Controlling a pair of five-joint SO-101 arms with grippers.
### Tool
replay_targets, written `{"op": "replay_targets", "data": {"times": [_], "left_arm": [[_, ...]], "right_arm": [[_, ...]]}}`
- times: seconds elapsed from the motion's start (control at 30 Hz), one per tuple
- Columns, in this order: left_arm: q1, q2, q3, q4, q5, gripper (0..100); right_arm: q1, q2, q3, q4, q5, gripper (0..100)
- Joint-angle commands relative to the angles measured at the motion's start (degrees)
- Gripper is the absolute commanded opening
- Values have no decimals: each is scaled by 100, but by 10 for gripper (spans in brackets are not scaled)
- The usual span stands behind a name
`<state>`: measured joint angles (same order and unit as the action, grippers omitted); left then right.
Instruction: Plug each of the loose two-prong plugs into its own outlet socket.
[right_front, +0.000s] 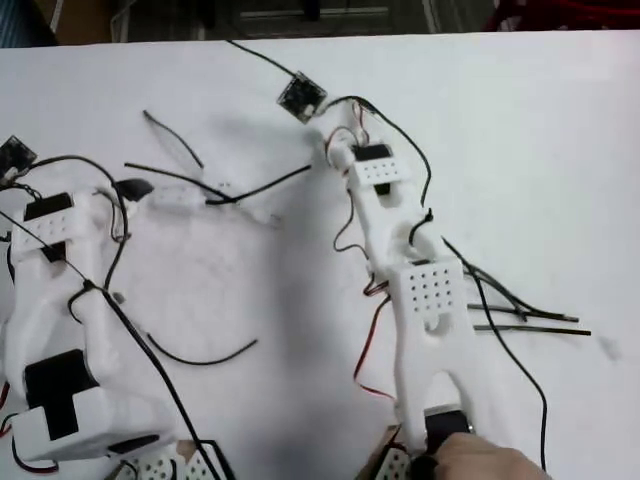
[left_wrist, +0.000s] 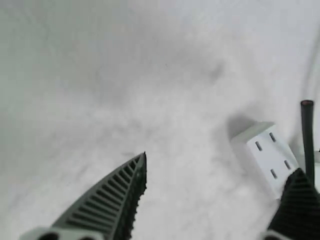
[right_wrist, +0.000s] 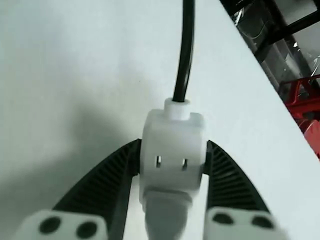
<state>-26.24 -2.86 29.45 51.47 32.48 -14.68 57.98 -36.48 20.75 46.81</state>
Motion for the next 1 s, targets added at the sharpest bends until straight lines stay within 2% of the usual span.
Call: {"op": "replay_targets", "data": {"times": [0.0, 0.17, 0.23, 0.4, 0.57, 0.77, 0.97], "left_arm": [[4, -259, 18, -229, 44, 400], [13, -259, 35, -273, 44, 400], [13, -259, 44, -273, 44, 400], [13, -259, 44, -264, 26, 400], [13, -259, 44, -255, 26, 400], [13, -259, 44, -246, 18, 400], [13, -251, 44, -246, 18, 400]], "right_arm": [[145, -119, -290, -321, -18, 146], [382, -312, -290, 163, -26, 318], [479, -523, -290, 558, -26, 358], [655, -1499, -290, 1692, -26, 360], [848, -2615, -290, 2396, -26, 360], [1534, -3864, -281, 3231, -26, 359], [2220, -4602, -281, 4743, 26, 359]]}}
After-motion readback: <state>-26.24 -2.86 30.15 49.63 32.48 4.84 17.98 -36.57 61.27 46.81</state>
